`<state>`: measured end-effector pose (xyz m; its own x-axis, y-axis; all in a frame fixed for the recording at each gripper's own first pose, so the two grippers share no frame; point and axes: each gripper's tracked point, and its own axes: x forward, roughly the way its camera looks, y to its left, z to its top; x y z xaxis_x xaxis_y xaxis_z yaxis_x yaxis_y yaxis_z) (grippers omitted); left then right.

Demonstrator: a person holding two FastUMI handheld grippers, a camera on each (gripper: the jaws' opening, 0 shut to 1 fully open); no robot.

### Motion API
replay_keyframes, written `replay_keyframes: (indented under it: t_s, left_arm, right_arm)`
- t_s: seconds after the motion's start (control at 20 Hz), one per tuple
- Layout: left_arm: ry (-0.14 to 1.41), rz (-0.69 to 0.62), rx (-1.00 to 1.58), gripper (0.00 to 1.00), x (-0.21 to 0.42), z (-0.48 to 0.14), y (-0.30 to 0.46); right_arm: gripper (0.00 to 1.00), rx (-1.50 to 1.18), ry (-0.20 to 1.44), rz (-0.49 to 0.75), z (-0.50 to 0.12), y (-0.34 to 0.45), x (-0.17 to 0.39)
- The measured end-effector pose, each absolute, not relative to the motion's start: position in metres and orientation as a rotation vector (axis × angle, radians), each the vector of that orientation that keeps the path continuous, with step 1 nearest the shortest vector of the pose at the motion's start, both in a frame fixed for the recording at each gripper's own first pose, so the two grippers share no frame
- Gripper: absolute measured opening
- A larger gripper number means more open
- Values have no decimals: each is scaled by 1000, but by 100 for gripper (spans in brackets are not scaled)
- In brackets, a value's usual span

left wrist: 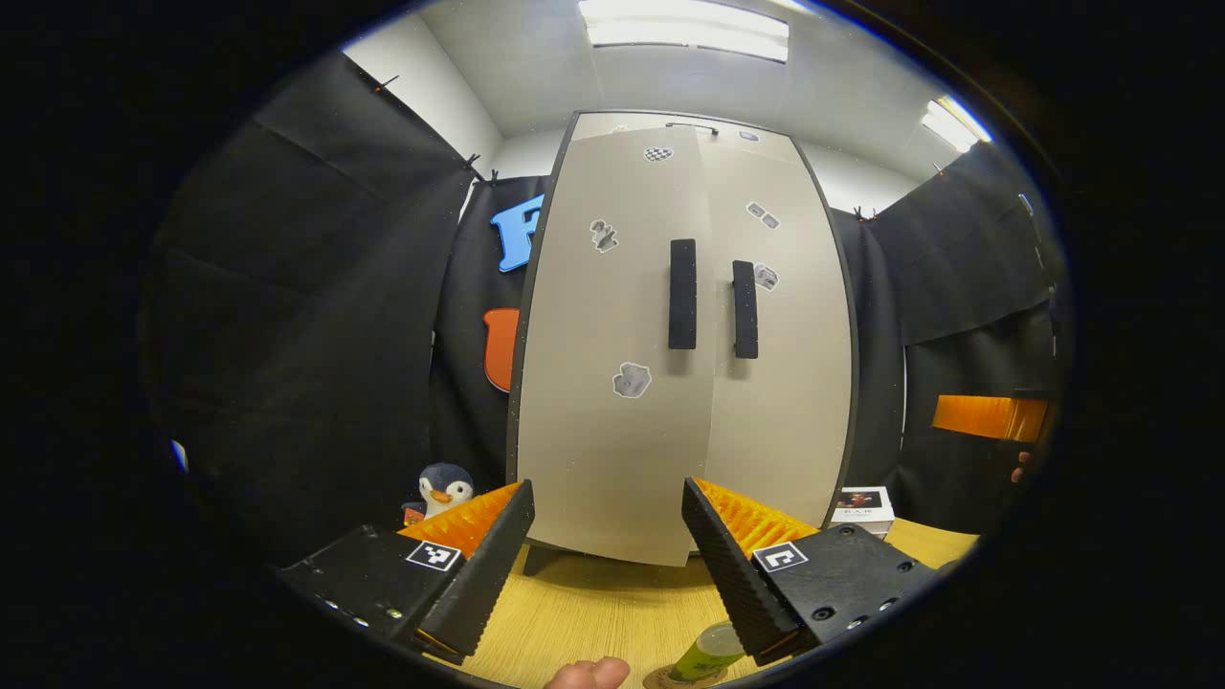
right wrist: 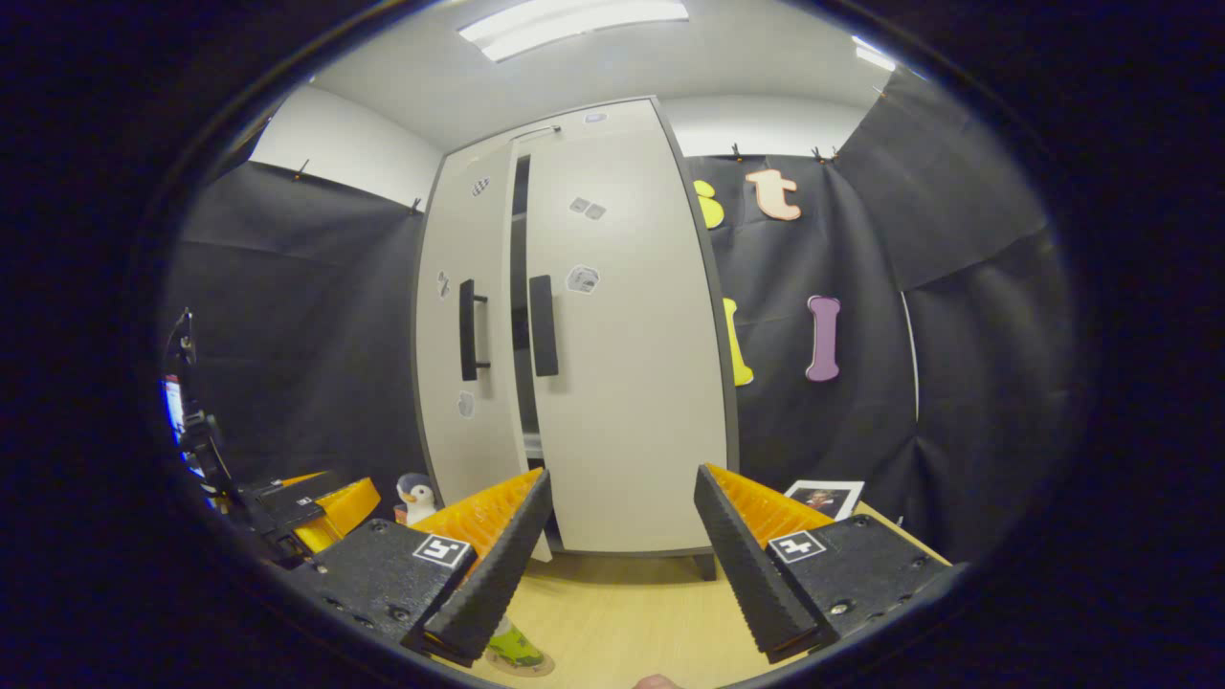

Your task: Grasp the bottle in the cabinet with the left hand and place it on the coaster, then close the right door with the right hand and the left door with the left hand.

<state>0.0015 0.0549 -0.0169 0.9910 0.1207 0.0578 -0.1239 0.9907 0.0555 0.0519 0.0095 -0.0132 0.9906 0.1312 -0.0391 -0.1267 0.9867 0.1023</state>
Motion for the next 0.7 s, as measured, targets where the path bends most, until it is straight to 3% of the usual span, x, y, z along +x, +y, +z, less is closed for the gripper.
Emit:
replay_keyframes:
  t_s: [0.05, 0.1, 0.25, 0.3, 0.35, 0.4, 0.55, 0.65, 0.7]
  left_arm:
    - [-55, 125, 61, 90, 1, -17, 55]
    - [-57, 124, 61, 95, -1, -17, 55]
    - [-66, 129, 59, 95, -3, -15, 55]
    - [-68, 131, 58, 95, -4, -14, 56]
    - [-69, 131, 55, 94, -5, -14, 56]
    - [-69, 133, 53, 94, -7, -14, 57]
    - [-63, 142, 47, 95, -7, -15, 60]
    - [-57, 144, 43, 95, -7, -16, 61]
    - [-56, 144, 42, 99, -8, -16, 62]
  right_arm:
    - [98, 108, 32, 130, -13, 9, 52]
    - [98, 112, 24, 129, -13, 10, 53]
    - [94, 103, 48, 147, -20, 16, 53]
    - [98, 100, 52, 150, -20, 17, 53]
    - [94, 99, 54, 152, -21, 18, 53]
    - [98, 101, 52, 154, -20, 19, 53]
    - [94, 102, 60, 156, -23, 22, 51]
    - [98, 103, 68, 156, -24, 22, 50]
    - [98, 106, 71, 154, -25, 21, 49]
